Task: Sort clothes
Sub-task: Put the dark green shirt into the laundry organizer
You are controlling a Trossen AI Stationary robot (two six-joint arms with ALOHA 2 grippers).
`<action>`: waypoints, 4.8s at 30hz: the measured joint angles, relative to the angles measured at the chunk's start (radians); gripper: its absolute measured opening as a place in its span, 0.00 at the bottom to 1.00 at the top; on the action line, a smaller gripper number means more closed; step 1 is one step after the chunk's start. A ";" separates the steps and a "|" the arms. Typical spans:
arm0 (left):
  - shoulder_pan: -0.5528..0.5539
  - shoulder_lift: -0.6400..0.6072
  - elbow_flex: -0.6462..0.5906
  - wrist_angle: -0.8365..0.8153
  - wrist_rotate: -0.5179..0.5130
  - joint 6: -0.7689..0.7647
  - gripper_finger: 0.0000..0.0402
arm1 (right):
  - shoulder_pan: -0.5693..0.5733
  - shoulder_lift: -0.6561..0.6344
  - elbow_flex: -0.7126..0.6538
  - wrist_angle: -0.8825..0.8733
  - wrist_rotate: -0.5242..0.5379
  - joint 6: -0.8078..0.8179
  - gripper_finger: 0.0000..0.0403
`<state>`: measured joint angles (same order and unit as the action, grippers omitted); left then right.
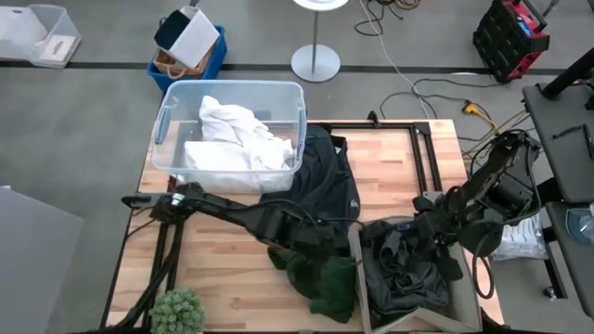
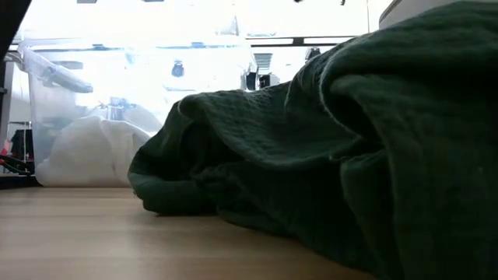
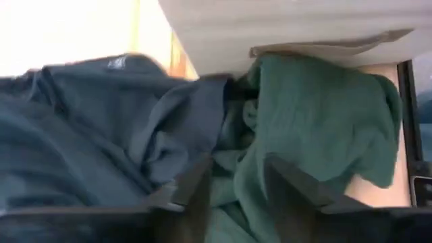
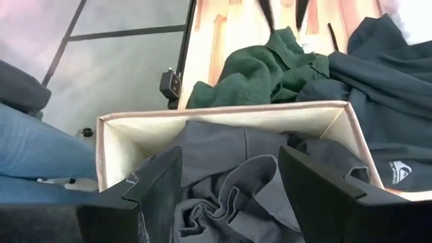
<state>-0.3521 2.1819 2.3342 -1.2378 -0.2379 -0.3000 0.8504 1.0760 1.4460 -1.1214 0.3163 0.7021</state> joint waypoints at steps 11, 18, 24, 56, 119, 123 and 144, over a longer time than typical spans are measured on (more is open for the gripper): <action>-0.004 0.210 -0.023 0.128 0.222 0.074 0.54 | 0.000 0.000 0.000 0.005 0.000 0.004 0.60; 0.003 0.332 -0.027 0.202 0.182 0.069 0.52 | 0.000 0.000 0.000 0.005 0.008 0.003 0.60; 0.002 0.368 -0.024 0.239 0.161 0.125 0.17 | 0.000 0.000 0.000 0.005 0.024 0.004 0.60; -0.026 -0.234 -0.004 0.565 -0.156 0.179 0.00 | -0.281 0.101 0.000 0.509 0.130 -0.356 0.71; -0.037 -0.368 0.020 0.405 -0.619 0.296 0.50 | -0.238 0.138 0.139 -0.437 -0.533 -0.047 0.05; -0.036 -0.367 0.020 0.384 -0.619 0.288 0.50 | -0.201 0.137 -0.055 -0.325 -0.549 -0.056 0.05; -0.034 -0.367 0.019 0.318 -0.619 0.228 0.50 | -0.196 0.177 -0.777 0.499 -0.691 -0.114 0.05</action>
<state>-0.3862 1.8149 2.3537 -0.9195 -0.8566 -0.0719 0.6548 1.2525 0.6687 -0.6227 -0.3748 0.5881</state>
